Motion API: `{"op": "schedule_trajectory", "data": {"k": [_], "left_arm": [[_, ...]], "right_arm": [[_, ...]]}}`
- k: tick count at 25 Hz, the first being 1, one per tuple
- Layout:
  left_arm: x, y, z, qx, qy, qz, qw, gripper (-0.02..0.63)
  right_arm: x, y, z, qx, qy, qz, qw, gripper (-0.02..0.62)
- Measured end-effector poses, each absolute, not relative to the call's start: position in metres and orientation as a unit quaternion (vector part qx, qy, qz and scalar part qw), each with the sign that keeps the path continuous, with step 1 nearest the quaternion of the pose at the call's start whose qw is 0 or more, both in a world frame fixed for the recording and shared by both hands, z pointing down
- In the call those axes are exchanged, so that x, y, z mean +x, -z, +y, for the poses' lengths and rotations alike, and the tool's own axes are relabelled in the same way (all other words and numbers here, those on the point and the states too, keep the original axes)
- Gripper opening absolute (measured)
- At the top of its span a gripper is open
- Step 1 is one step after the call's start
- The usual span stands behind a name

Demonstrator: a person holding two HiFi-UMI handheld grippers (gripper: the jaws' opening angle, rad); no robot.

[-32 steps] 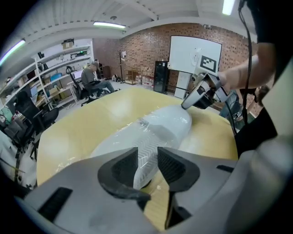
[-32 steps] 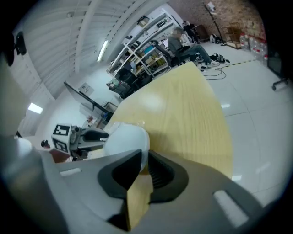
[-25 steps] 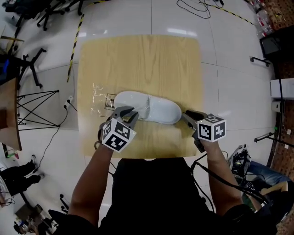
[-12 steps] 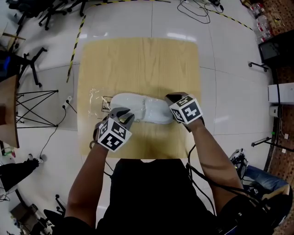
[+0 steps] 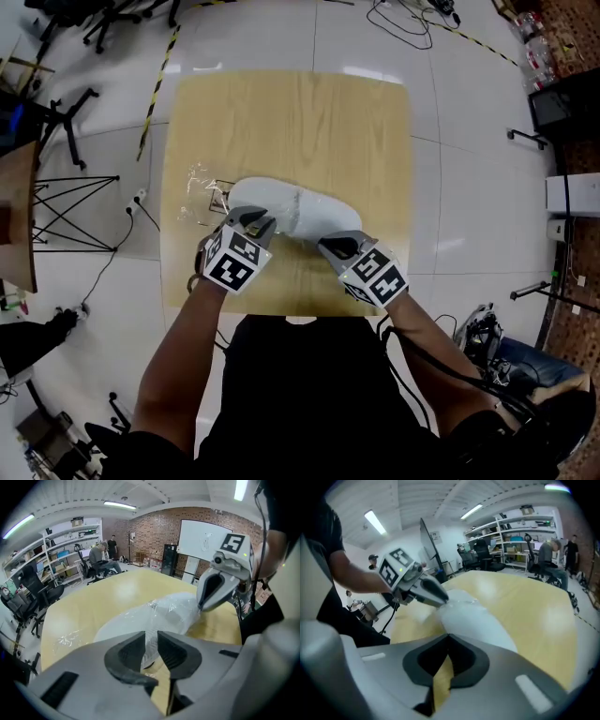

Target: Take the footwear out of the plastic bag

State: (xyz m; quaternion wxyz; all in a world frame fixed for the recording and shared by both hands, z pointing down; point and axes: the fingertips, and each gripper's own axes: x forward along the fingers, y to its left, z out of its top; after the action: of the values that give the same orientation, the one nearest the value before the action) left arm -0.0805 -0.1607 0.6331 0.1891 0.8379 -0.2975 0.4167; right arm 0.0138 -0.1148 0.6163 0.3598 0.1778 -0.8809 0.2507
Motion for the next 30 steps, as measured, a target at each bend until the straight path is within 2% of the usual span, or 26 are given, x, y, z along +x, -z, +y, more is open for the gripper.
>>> {"op": "schedule_trajectory", "data": {"k": [3,8,10,11,12,13,15,16,17,18,20,21,22,24,30], "left_arm": [[-0.081,-0.633,-0.161,0.839,-0.415,-0.298,0.187,0.089],[-0.080,-0.634,-0.163,0.840,-0.410,-0.303,0.186,0.091],[-0.079,-0.634,-0.163,0.842,-0.405,-0.305,0.186,0.089],[-0.078,-0.633,-0.163,0.843,-0.403,-0.304,0.186,0.087],[-0.078,-0.633,-0.163,0.843,-0.402,-0.304,0.187,0.086],[-0.078,-0.633,-0.162,0.843,-0.402,-0.304,0.187,0.086],[-0.078,-0.633,-0.163,0.842,-0.403,-0.305,0.189,0.086],[-0.078,-0.633,-0.163,0.842,-0.403,-0.305,0.189,0.086],[-0.077,-0.633,-0.164,0.842,-0.403,-0.304,0.190,0.086],[-0.076,-0.633,-0.164,0.842,-0.403,-0.304,0.191,0.086],[-0.075,-0.634,-0.163,0.841,-0.403,-0.306,0.193,0.086],[-0.074,-0.634,-0.163,0.840,-0.404,-0.307,0.193,0.086],[-0.075,-0.635,-0.163,0.839,-0.406,-0.308,0.192,0.086],[-0.077,-0.634,-0.163,0.837,-0.408,-0.311,0.189,0.086],[-0.081,-0.637,-0.162,0.831,-0.418,-0.315,0.189,0.085]], "right_arm": [[0.008,-0.646,-0.101,0.189,-0.229,-0.865,0.405,0.002],[0.027,-0.653,-0.084,0.191,-0.243,-0.844,0.439,0.003],[0.050,-0.645,-0.089,0.225,-0.273,-0.838,0.416,0.003],[0.066,-0.638,-0.100,0.262,-0.303,-0.832,0.385,0.010],[0.083,-0.632,-0.115,0.306,-0.342,-0.820,0.341,0.035],[0.099,-0.628,-0.130,0.347,-0.385,-0.804,0.292,0.090],[0.119,-0.627,-0.156,0.390,-0.472,-0.764,0.202,0.233],[0.121,-0.630,-0.164,0.391,-0.508,-0.748,0.173,0.271],[0.120,-0.633,-0.169,0.387,-0.532,-0.737,0.158,0.278],[0.118,-0.637,-0.172,0.384,-0.543,-0.730,0.156,0.267],[0.118,-0.641,-0.173,0.384,-0.545,-0.726,0.170,0.162],[0.118,-0.641,-0.173,0.380,-0.549,-0.726,0.167,0.125],[0.118,-0.638,-0.172,0.375,-0.555,-0.726,0.154,0.061],[0.125,-0.632,-0.169,0.372,-0.566,-0.725,0.127,0.040],[0.186,-0.623,-0.151,0.416,-0.568,-0.704,0.090,0.035]]}}
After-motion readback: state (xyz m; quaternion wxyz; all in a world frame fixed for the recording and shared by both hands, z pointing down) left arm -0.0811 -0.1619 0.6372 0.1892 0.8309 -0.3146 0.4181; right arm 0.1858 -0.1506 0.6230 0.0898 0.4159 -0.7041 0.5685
